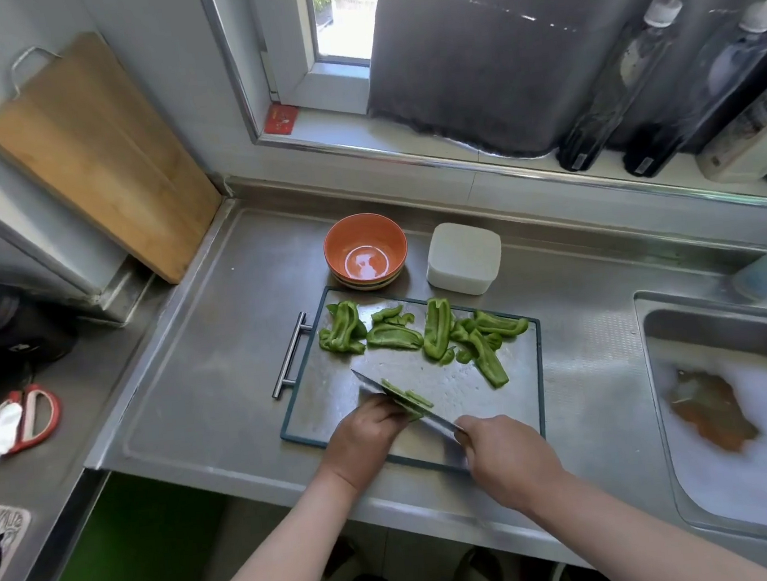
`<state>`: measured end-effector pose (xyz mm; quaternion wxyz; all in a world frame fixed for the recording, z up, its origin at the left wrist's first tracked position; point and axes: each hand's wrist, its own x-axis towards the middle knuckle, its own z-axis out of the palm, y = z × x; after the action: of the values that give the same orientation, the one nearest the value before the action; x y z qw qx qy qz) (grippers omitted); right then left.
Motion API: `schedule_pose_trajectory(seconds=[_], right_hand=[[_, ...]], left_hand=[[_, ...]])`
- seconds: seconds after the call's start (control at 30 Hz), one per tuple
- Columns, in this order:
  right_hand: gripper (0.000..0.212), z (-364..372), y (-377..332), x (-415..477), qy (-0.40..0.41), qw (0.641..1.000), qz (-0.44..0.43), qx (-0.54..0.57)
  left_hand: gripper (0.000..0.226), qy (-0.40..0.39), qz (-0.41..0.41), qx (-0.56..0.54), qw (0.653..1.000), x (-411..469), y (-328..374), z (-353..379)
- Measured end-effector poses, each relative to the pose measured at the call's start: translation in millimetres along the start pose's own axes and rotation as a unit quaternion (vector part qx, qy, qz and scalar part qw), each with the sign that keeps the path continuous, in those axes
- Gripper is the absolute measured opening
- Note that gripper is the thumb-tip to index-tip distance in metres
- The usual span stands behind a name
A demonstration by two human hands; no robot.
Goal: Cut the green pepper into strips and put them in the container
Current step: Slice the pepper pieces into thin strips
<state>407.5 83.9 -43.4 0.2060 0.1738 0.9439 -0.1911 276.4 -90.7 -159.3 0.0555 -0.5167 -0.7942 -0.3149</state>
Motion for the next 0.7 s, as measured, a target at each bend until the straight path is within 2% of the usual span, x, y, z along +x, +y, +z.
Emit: schedule_pose_trajectory(seconds=[0.1, 0.3, 0.53, 0.7], right_hand=[[0.022, 0, -4, 7, -0.013, 1.0, 0.002, 0.016], [0.017, -4, -18, 31, -0.036, 0.998, 0.015, 0.041], [0.02, 3, -33, 51, -0.027, 0.999, 0.023, 0.032], [0.022, 1, -32, 52, -0.022, 0.999, 0.022, 0.034]], left_hand=[[0.014, -0.007, -0.006, -0.011, 1.0, 0, 0, 0], [0.007, -0.004, 0.011, -0.006, 1.0, 0, 2, -2], [0.012, -0.005, 0.058, 0.108, 0.992, 2, 8, -5], [0.011, -0.011, 0.012, 0.126, 0.992, 3, 17, -7]])
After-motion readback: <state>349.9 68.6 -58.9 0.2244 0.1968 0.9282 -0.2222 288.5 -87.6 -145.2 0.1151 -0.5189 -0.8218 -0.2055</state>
